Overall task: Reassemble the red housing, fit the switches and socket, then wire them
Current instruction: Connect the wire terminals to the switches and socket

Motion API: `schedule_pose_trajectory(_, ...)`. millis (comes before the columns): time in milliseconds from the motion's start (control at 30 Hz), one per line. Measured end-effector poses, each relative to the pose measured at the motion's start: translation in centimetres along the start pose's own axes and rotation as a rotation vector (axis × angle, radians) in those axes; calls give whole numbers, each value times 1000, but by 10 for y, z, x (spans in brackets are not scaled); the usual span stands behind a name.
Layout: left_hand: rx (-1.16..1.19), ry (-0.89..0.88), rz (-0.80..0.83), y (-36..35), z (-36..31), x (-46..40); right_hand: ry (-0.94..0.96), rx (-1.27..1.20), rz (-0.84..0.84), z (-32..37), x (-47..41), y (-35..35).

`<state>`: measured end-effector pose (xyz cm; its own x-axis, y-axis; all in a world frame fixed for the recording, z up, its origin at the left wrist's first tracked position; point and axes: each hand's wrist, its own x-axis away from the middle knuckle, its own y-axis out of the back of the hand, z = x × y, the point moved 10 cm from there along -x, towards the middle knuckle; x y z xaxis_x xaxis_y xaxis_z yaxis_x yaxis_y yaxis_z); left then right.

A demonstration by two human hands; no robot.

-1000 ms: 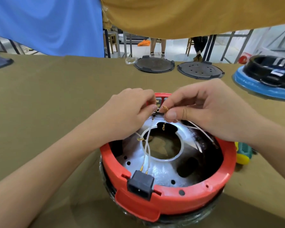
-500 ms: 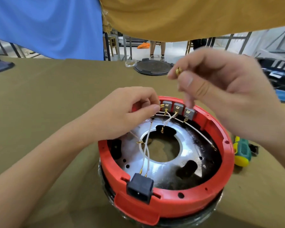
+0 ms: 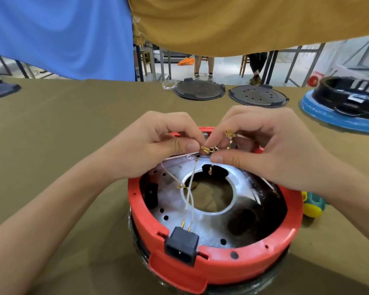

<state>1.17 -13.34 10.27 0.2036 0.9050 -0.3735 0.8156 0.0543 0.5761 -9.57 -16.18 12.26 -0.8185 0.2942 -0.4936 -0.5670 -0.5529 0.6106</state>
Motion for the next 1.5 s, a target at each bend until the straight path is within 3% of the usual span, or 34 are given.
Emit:
schedule_pose_trajectory(200, 75, 19, 10, -5, -1, 1, 127, 165, -80, 17, 0, -5)
schedule_pose_trajectory(300, -190, 73, -19, 6, 4, 2, 116, 184, -42, 19, 0, -8)
schedule_pose_trajectory(367, -491, 304, -38, 26, 27, 10, 94, 216, -19, 19, 0, -6)
schedule_pose_trajectory(433, -574, 566, 57, 32, 53, 27, 111, 270, 5, 25, -1, -6)
schedule_pose_trajectory(500, -512, 620, 114, 24, 65, 33, 96, 242, 111, 26, 0, -18)
schedule_pose_trajectory(567, -487, 525, 57, 23, 62, 24, 63, 159, 289, 24, 5, -41)
schedule_pose_trajectory(633, -333, 492, -5, 22, 64, 19, 50, 117, 430, 22, 11, -60)
schedule_pose_trajectory(700, -122, 503, -74, 22, 70, 18, 85, 163, 467, 20, 13, -69)
schedule_pose_trajectory(1067, 453, 509, -202, 5, 98, 7, 43, 241, 322, 5, 19, -72)
schedule_pose_trajectory(1500, 539, 521, -196, 0, 98, 7, -9, 218, 195, 17, 16, -68)
